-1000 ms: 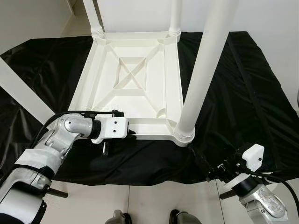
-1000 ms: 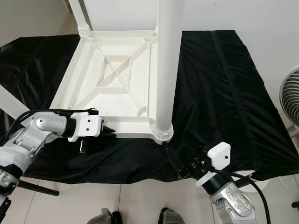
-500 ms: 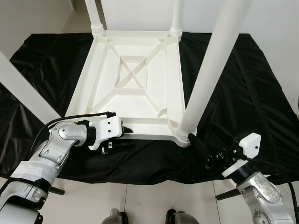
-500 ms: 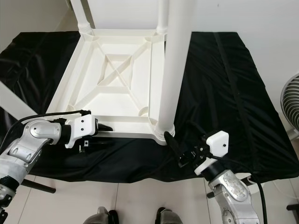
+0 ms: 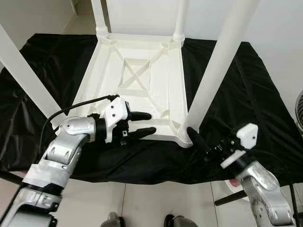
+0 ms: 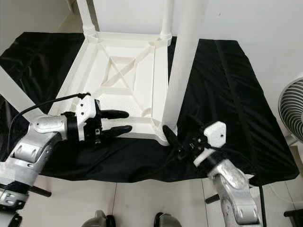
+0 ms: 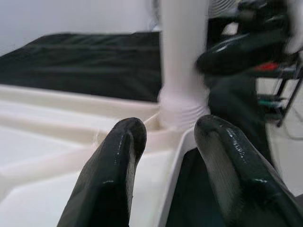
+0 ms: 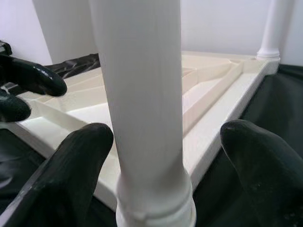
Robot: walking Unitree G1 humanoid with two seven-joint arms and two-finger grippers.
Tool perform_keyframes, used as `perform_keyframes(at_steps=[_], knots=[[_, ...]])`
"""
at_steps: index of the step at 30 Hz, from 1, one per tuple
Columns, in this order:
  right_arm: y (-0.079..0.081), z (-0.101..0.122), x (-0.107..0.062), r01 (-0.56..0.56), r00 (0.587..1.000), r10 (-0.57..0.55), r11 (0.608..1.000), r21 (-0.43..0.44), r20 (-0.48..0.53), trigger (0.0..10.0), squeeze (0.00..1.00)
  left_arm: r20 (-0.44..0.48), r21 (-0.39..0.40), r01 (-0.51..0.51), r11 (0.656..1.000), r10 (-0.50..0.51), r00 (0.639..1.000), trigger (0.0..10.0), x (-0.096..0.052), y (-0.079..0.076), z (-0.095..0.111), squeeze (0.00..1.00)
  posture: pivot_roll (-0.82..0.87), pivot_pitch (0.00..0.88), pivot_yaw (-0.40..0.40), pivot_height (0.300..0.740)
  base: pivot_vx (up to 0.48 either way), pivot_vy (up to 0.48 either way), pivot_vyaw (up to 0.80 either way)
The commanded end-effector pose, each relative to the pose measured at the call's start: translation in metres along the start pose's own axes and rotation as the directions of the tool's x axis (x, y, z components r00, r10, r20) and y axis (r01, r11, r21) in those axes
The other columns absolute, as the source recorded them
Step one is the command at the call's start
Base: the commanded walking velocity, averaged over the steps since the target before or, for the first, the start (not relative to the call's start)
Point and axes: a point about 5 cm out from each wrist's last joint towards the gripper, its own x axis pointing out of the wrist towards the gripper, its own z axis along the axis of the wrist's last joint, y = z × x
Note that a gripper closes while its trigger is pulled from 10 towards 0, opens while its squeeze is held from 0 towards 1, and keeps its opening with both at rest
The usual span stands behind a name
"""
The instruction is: Building children table
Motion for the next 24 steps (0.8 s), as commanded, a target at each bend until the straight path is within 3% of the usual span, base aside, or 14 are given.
perform_keyframes(at_steps=[1, 7, 11, 16, 17, 20, 22, 23, 24], knots=[[0.003, -0.006, 0.006, -0.017, 1.0, 0.017, 1.0, 0.011, -0.023, 10.0, 0.0, -0.001, -0.028, -0.247, 0.968, 0.248, 0.969, 10.0, 0.001, 0.007, -0.004, 0.0, 0.04, 0.118, -0.002, 0.74, 0.0, 0.0, 0.0], [0.002, -0.009, 0.019, -0.029, 0.999, 0.029, 0.999, -0.014, -0.039, 10.0, 0.0, 0.009, -0.07, -0.343, 0.937, 0.345, 0.939, 10.0, 0.006, 0.005, -0.002, 0.0, 0.05, 0.117, -0.005, 0.74, 0.0, 0.0, 0.0], [-0.002, -0.014, 0.03, -0.052, 0.995, 0.053, 0.999, 0.013, -0.083, 10.0, 0.0, 0.026, -0.137, -0.44, 0.888, 0.447, 0.894, 10.0, 0.007, 0.004, 0.003, 0.0, 0.05, 0.116, -0.005, 0.74, 0.0, 0.0, 0.0], [-0.005, -0.014, 0.034, -0.072, 0.995, 0.073, 0.997, 0.014, -0.071, 10.0, 0.0, 0.02, -0.133, -0.455, 0.88, 0.462, 0.887, 10.0, 0.006, 0.002, 0.004, 0.0, 0.07, 0.113, -0.012, 0.74, 0.0, 0.0, 0.0], [-0.008, -0.015, 0.037, -0.117, 0.991, 0.117, 0.993, -0.003, -0.068, 10.0, 0.0, -0.001, -0.126, -0.506, 0.853, 0.51, 0.86, 10.0, 0.003, 0.005, 0.003, 0.0, 0.07, 0.108, -0.016, 0.74, 0.0, 0.0, 0.0], [-0.009, -0.015, 0.038, -0.132, 0.989, 0.131, 0.991, -0.011, -0.07, 10.0, 0.0, -0.006, -0.13, -0.522, 0.843, 0.526, 0.851, 10.0, 0.002, 0.006, 0.002, 0.0, 0.07, 0.106, -0.017, 0.74, 0.0, 0.0, 0.0], [-0.013, -0.019, 0.039, -0.166, 0.982, 0.165, 0.986, -0.006, -0.09, 10.0, 0.0, -0.043, -0.137, -0.582, 0.802, 0.582, 0.812, 10.0, 0.001, 0.007, -0.001, 0.0, 0.08, 0.098, -0.019, 0.74, 0.0, 0.0, 0.0], [-0.013, -0.019, 0.039, -0.166, 0.982, 0.165, 0.986, -0.006, -0.09, 10.0, 0.0, -0.043, -0.137, -0.582, 0.802, 0.582, 0.812, 10.0, 0.001, 0.007, -0.001, 0.0, 0.08, 0.098, -0.019, 0.74, 0.0, 0.0, 0.0], [-0.015, -0.02, 0.039, -0.185, 0.978, 0.184, 0.983, 0.0, -0.096, 8.5, 0.0, -0.071, -0.141, -0.613, 0.778, 0.609, 0.79, 10.0, 0.002, 0.007, -0.003, 0.0, 0.08, 0.092, -0.022, 0.74, 0.0, 0.0, 0.0]])
